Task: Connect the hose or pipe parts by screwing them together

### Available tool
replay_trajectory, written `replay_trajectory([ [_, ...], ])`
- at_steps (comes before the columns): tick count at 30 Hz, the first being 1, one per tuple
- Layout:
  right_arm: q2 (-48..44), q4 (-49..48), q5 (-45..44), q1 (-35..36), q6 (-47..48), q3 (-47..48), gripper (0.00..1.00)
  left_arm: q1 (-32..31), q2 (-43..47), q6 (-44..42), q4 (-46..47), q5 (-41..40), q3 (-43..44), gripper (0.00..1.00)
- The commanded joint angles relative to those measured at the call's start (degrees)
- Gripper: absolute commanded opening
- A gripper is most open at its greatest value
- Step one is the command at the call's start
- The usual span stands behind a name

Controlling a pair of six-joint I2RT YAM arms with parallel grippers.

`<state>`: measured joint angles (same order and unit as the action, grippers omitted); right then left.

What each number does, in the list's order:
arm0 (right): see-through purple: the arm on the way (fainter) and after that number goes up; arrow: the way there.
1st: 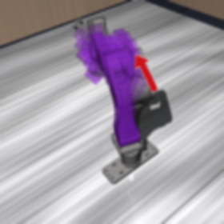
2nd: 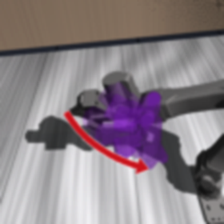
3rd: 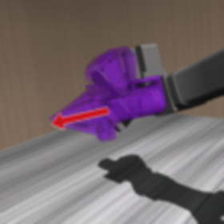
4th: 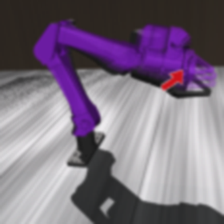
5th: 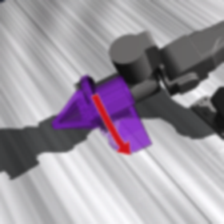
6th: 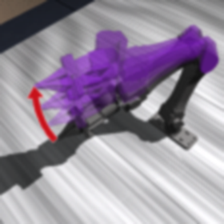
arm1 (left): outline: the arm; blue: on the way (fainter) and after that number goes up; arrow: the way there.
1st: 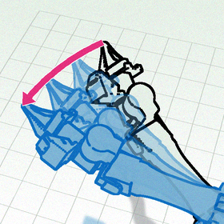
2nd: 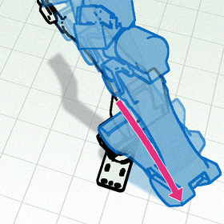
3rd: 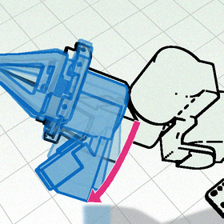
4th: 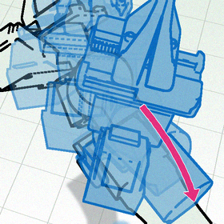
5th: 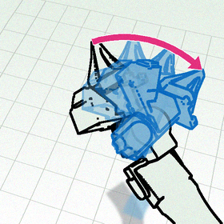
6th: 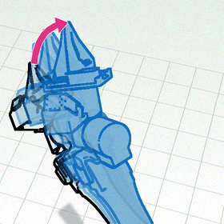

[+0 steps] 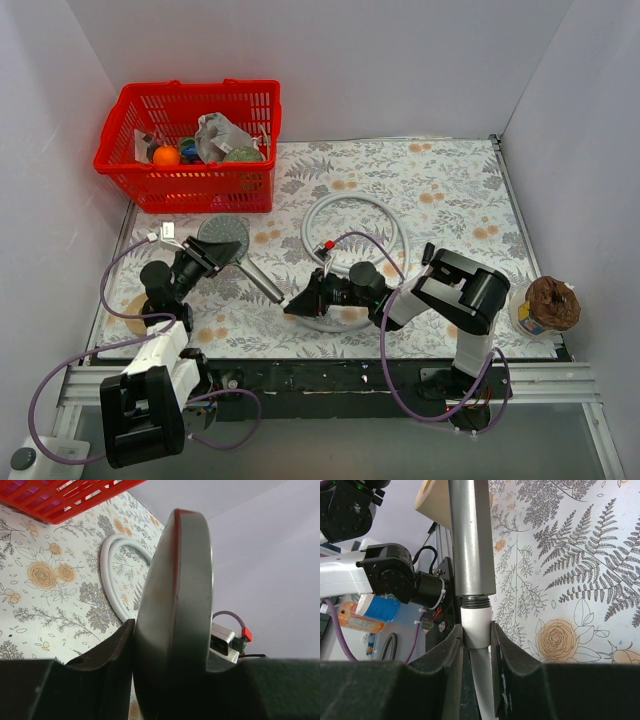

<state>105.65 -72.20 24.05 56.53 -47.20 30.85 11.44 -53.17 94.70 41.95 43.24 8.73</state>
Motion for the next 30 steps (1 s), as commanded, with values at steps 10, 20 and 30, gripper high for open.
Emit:
replay_trajectory([
  [10, -8.9, -14.4, -8.6, -0.5, 8.8, -1.1, 0.88, -0.6, 2.8, 4.0, -3.0, 5.7, -0.7, 0.0],
  [20, -22.8, 17.1, -11.4, -0.3, 26.3, 2.7, 0.95, 0.3, 5.0, -0.5, -7.1, 1.9, -0.6, 0.0],
  [30, -25.9, 72.1, -34.4, 12.5, 49.4, 23.0, 0.97, 0.3, 4.7, -1.2, -7.7, 0.5, -0.5, 0.0],
])
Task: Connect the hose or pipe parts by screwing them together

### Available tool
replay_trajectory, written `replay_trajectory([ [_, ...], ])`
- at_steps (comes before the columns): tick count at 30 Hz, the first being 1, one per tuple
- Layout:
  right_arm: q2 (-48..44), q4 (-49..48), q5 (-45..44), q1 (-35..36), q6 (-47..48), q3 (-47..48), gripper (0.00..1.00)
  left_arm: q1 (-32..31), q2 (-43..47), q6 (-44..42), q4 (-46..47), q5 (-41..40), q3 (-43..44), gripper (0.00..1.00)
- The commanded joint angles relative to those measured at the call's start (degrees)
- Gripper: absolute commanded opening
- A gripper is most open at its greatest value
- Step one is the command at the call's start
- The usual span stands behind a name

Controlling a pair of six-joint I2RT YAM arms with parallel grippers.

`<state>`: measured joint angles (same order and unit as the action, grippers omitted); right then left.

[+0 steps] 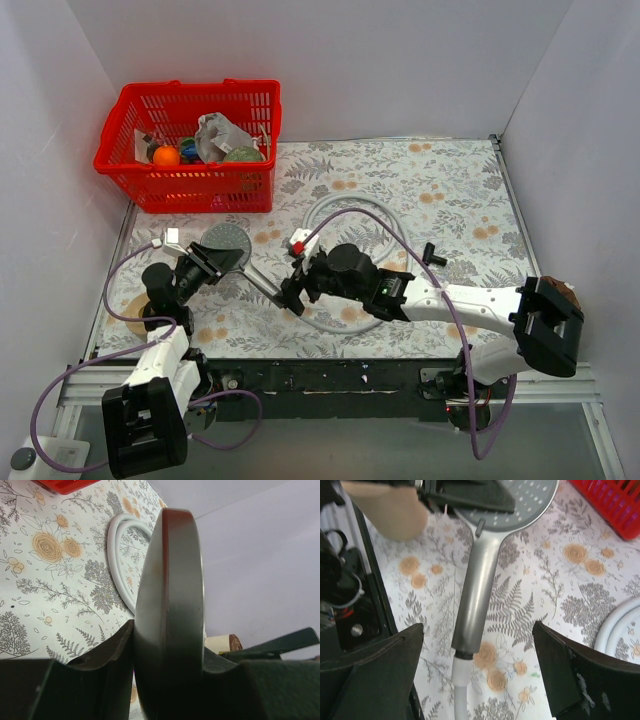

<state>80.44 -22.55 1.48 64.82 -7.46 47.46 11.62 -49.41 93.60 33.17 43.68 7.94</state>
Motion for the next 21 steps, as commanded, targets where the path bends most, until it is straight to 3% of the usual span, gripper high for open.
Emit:
replay_trajectory([
  [1, 0.1, 25.1, -14.1, 4.9, 9.7, 7.4, 0.97, 0.2, 1.0, -0.1, 1.1, 0.0, 0.2, 0.0],
  [9, 4.6, 34.9, -20.9, 11.2, 7.8, 13.1, 0.92, 0.2, 1.2, 0.0, 0.9, 0.0, 0.4, 0.0],
  [21, 7.4, 26.9, -23.6, 12.8, 7.0, 11.3, 0.72, 0.2, 1.4, 0.5, 1.0, 0.4, 0.3, 0.0],
])
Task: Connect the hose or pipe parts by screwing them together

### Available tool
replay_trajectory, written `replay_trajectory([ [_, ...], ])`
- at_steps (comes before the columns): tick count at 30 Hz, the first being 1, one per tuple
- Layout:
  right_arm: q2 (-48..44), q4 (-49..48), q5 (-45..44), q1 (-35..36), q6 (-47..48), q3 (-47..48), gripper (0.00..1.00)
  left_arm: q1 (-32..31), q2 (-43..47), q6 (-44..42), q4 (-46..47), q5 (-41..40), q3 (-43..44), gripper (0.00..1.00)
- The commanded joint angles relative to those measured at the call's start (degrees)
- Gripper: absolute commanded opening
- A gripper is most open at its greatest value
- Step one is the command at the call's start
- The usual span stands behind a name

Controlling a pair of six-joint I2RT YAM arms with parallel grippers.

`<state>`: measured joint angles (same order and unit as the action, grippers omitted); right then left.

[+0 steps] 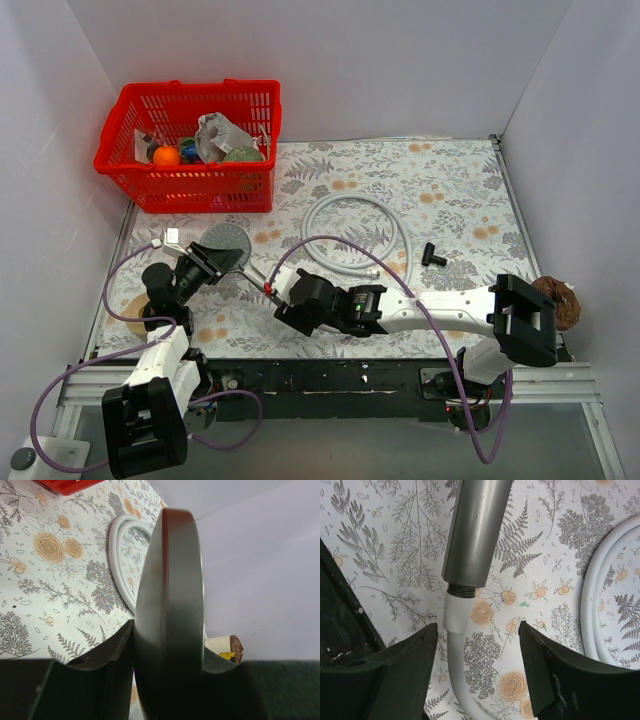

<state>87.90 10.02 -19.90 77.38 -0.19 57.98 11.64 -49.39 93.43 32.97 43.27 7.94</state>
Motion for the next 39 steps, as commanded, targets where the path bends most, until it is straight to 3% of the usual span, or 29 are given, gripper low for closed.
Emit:
replay_trajectory([
  [1, 0.1, -6.4, -1.9, 0.2, -0.2, 0.6, 0.71, 0.1, 1.4, 0.7, 1.3, 0.9, 0.3, 0.0],
  [5, 1.6, -7.8, -0.8, 0.1, -0.4, 0.8, 0.63, 0.1, 1.4, 0.8, 1.5, 1.0, 0.3, 0.0],
  [14, 3.2, -7.6, -0.2, 0.1, -1.6, 1.3, 0.61, 0.1, 1.2, 0.9, 1.9, 1.1, 0.2, 0.0],
  [19, 4.6, -7.7, 0.9, 0.0, -2.0, 2.1, 0.53, 0.1, 1.4, 0.9, 1.9, 1.1, 0.2, 0.0],
  [29, 4.0, -12.3, 3.0, -1.4, -3.8, 0.9, 0.17, 0.1, 1.7, 0.7, 2.0, 1.5, 0.1, 0.0],
  [39, 4.4, -18.4, 17.1, -4.8, -3.6, 1.5, 0.02, 0.1, 1.6, 1.0, 2.6, 2.7, 0.1, 0.0],
])
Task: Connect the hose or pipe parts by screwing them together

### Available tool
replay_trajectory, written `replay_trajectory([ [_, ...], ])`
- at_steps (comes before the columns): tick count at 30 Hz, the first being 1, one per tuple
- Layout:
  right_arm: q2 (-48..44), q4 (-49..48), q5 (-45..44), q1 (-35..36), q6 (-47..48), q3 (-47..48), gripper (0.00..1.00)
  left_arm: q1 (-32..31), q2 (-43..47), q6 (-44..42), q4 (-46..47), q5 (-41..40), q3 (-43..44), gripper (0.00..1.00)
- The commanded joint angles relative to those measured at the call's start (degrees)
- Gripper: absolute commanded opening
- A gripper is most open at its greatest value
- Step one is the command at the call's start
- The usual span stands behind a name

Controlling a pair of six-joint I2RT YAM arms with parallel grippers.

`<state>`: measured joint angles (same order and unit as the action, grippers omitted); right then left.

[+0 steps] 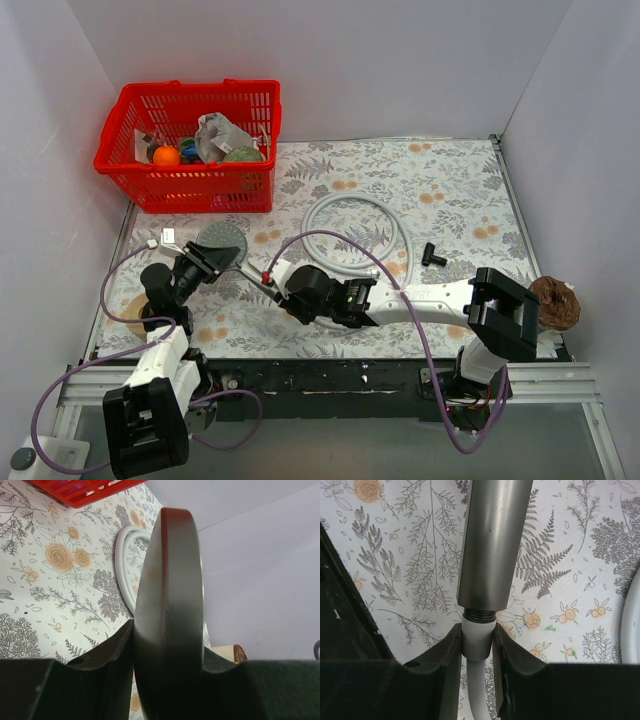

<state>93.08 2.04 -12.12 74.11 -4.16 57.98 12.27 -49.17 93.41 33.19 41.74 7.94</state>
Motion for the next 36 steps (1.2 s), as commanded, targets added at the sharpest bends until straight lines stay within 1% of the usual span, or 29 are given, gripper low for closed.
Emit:
replay_trajectory([
  [1, -1.1, -11.4, 10.8, -1.9, 0.2, 0.7, 0.02, -0.5, 1.3, 1.1, 2.5, 4.3, 0.1, 0.0],
  [5, -2.4, -15.2, 17.6, -3.8, 0.2, -1.5, 0.02, -0.5, 1.0, 1.3, 3.0, 5.1, 0.1, 0.0],
  [7, -2.6, -17.8, 20.5, -5.6, -0.6, -3.0, 0.02, -0.5, 0.7, 1.3, 3.3, 5.4, 0.0, 0.0],
  [8, -2.7, -19.1, 24.3, -6.5, -2.1, -3.7, 0.01, -0.5, 0.7, 1.4, 3.5, 5.5, 0.0, 0.0],
  [9, -2.7, -20.3, 26.0, -8.3, -2.9, -4.5, 0.01, -0.5, 0.6, 1.5, 3.7, 5.9, 0.0, 0.0],
  [10, -2.7, -23.5, 28.1, -9.3, -3.9, -5.2, 0.01, -0.6, 0.5, 1.7, 3.9, 6.2, 0.0, 0.0],
  [11, -2.6, -25.8, 32.8, -10.5, -5.0, -7.2, 0.01, -0.6, 0.4, 1.8, 4.1, 6.3, 0.0, 0.0],
  [13, -2.4, -30.9, 37.8, -13.7, -9.4, -8.9, 0.01, -0.7, 0.5, 1.8, 4.3, 6.4, -0.1, 0.0],
  [14, -1.9, -36.4, 42.0, -14.7, -10.9, -10.6, 0.01, -0.8, 0.5, 1.9, 4.2, 6.4, -0.1, 0.0],
  [15, -1.6, -38.5, 43.7, -16.4, -13.7, -11.0, 0.01, -0.8, 0.4, 2.0, 4.4, 6.6, -0.1, 0.0],
  [16, -1.1, -40.3, 45.2, -17.2, -14.7, -11.5, 0.01, -0.7, 0.4, 2.0, 4.3, 6.5, -0.1, 0.0],
  [17, -0.2, -44.5, 48.5, -17.8, -15.8, -11.7, 0.02, -0.8, 0.3, 2.0, 4.4, 6.6, -0.2, 0.0],
  [19, 0.9, -47.5, 51.2, -19.2, -17.8, -12.0, 0.04, -0.8, 0.3, 2.2, 4.6, 7.0, -0.1, 0.0],
  [23, 4.0, -51.5, 57.2, -20.3, -19.6, -11.6, 0.09, -0.8, 0.1, 2.6, 5.0, 7.3, -0.1, 0.0],
  [24, 4.7, -54.2, 58.4, -21.0, -20.8, -11.4, 0.1, -0.8, 0.0, 2.7, 5.0, 7.3, -0.1, 0.0],
  [27, 7.4, -58.0, 62.9, -22.5, -25.5, -10.9, 0.14, -1.0, 0.0, 2.7, 5.2, 7.6, -0.2, 0.0],
  [28, 8.6, -61.9, 63.9, -22.9, -26.9, -11.0, 0.15, -0.9, 0.0, 2.7, 5.3, 7.7, -0.1, 0.0],
  [29, 9.2, -63.9, 65.9, -23.2, -30.5, -11.0, 0.18, -1.1, -0.1, 2.7, 5.4, 7.8, -0.1, 0.0],
  [30, 9.8, -65.8, 67.0, -23.9, -32.1, -11.1, 0.19, -1.1, -0.1, 2.8, 5.5, 7.9, -0.1, 0.0],
  [31, 10.5, -69.9, 67.8, -24.3, -34.2, -11.0, 0.21, -1.2, -0.1, 2.8, 5.6, 7.9, -0.1, 0.0],
  [33, 12.2, -72.9, 69.7, -25.1, -38.6, -11.0, 0.26, -1.2, 0.0, 3.0, 5.7, 8.1, -0.1, 0.0],
  [36, 13.5, -75.5, 71.1, -26.0, -41.4, -10.5, 0.34, -1.2, 0.0, 3.1, 5.7, 8.0, -0.1, 0.0],
])
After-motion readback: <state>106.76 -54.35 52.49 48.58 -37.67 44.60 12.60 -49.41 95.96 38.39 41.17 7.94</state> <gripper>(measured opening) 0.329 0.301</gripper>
